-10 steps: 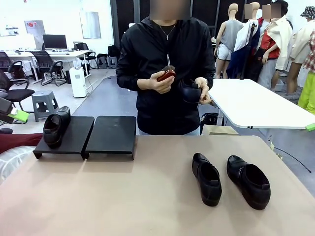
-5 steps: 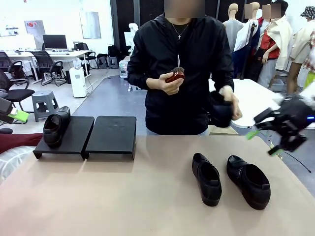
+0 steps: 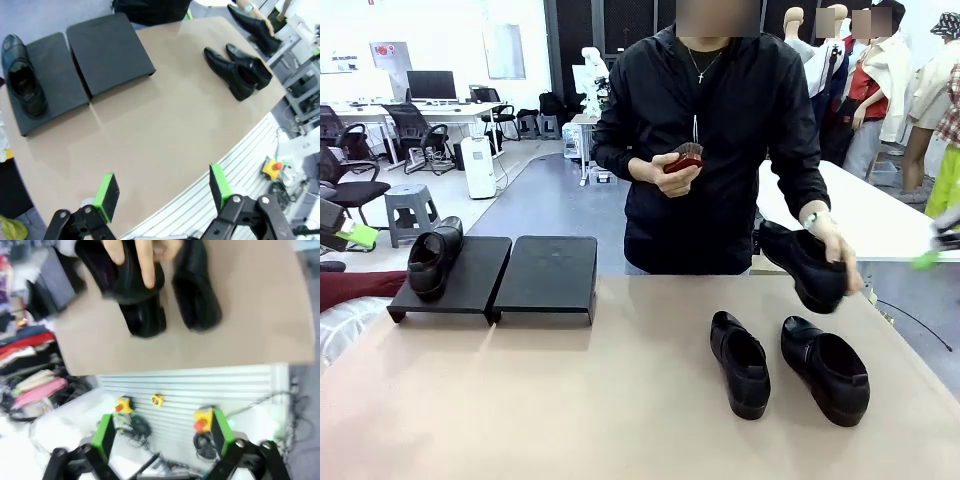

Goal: Organize the shoes by placing them on the stand.
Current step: Pick up one Shoe and place it in the middle of the table.

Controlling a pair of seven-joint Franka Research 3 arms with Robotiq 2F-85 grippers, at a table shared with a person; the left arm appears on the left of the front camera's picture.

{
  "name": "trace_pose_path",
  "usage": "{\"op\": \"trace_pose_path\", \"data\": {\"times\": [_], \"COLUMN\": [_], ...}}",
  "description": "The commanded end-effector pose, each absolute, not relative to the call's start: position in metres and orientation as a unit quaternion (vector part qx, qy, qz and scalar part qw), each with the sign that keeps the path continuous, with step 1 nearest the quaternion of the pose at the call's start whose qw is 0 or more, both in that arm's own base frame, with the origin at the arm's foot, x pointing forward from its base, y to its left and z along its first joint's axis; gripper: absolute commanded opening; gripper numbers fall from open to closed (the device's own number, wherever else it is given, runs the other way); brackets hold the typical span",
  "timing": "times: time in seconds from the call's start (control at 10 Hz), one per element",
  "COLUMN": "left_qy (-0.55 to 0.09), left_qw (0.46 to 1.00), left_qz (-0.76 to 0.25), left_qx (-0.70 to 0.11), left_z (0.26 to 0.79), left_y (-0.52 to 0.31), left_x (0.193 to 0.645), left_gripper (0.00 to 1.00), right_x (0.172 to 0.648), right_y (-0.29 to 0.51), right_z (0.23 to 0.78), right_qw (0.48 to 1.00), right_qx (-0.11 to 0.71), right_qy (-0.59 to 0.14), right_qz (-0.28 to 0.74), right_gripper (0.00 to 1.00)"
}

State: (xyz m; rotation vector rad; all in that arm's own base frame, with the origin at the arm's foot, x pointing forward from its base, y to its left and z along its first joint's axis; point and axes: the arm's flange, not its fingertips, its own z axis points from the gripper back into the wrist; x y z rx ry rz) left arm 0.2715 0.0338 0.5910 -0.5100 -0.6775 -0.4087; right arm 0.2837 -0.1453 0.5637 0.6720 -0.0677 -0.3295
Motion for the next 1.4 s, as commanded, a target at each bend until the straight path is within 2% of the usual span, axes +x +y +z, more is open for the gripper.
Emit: {"op": "trace_pose_path", "data": {"times": [0.0,0.2,0.4,0.5,0.9,1.0,1.1,1.3], "left_qy": [-0.331,-0.331,-0.331,-0.331,-0.331,-0.331,-0.331,-0.331], "left_qw": [0.887,0.887,0.887,0.887,0.887,0.887,0.887,0.887], "left_qz": [-0.202,-0.202,-0.202,-0.202,-0.202,-0.202,-0.202,-0.202], "left_qx": [-0.253,-0.253,-0.253,-0.253,-0.253,-0.253,-0.253,-0.253], "left_z": [0.59,0.59,0.59,0.59,0.59,0.59,0.59,0.59], "left_y": [0.034,0.034,0.034,0.034,0.034,0.034,0.034,0.034], "left_x": [0.272,0.272,0.272,0.272,0.272,0.272,0.272,0.272], "left_gripper": [0.94,0.94,0.94,0.94,0.94,0.94,0.94,0.94], "right_x": [0.223,0.191,0.191,0.156,0.156,0.16,0.185,0.24], "right_y": [-0.215,-0.268,-0.282,-0.283,-0.283,-0.285,-0.261,-0.172], "right_z": [0.61,0.608,0.589,0.614,0.614,0.613,0.608,0.606], "right_qw": [0.905,0.854,0.842,0.854,0.854,0.849,0.864,0.908], "right_qx": [0.34,0.386,0.401,0.38,0.38,0.387,0.37,0.329], "right_qy": [-0.087,-0.165,-0.166,-0.156,-0.156,-0.157,-0.147,-0.121], "right_qz": [-0.241,-0.309,-0.321,-0.319,-0.319,-0.322,-0.307,-0.229], "right_gripper": [1.0,1.0,1.0,1.0,1.0,1.0,1.0,1.0]}}
